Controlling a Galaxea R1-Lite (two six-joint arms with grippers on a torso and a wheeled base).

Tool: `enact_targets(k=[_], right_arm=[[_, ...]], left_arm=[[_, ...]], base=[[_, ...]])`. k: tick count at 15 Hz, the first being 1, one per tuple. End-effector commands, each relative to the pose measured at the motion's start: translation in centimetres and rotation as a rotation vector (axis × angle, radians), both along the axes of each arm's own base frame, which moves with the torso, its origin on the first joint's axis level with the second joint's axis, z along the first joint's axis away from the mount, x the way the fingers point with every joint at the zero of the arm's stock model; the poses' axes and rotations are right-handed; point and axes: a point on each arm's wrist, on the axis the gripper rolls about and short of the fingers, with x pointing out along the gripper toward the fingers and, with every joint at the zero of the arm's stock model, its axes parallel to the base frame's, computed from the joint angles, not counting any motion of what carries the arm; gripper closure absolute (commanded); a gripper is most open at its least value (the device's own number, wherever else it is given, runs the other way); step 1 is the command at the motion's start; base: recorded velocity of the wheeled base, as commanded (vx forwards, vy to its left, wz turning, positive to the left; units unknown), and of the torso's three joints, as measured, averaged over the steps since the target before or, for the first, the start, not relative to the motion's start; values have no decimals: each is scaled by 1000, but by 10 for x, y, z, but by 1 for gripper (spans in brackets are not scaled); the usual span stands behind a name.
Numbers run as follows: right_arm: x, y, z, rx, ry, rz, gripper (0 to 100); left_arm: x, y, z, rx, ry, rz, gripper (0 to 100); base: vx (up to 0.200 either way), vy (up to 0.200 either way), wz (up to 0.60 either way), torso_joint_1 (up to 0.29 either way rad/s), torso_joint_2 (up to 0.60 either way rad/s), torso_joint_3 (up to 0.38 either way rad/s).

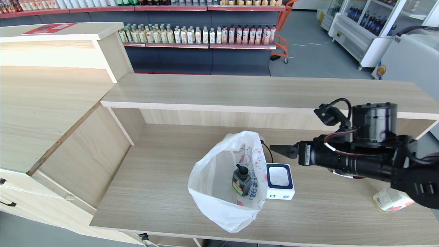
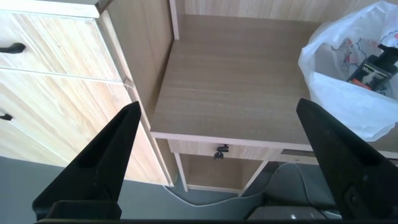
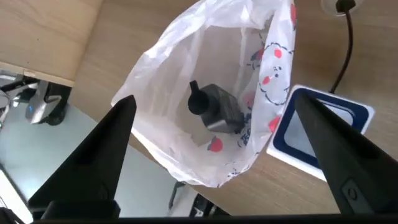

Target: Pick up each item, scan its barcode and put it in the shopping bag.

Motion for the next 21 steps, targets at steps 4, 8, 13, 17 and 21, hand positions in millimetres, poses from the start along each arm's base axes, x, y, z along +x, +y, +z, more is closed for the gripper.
enact_targets(k=[4,8,13,17,21], right_arm=[[-187,-106,11,-114,-168,-361,0],[-232,-111,-21,-209,-236,-547,0],[-275,-111,-53,-225,-282,-645,0],[-288,-111,-61,-213,-327,-655,0],[-291,-111,-78,-233,-285,-646,0]], left_arm=[[0,0,0,0,0,1,0],[0,0,0,-2,0,1,0],[0,0,0,0,0,1,0],[0,0,0,0,0,1,0],[0,0,0,3,0,1,0]], base=[[0,0,0,0,0,0],[0,0,0,0,0,0],[0,0,0,0,0,0],[0,0,0,0,0,0],[0,0,0,0,0,0]])
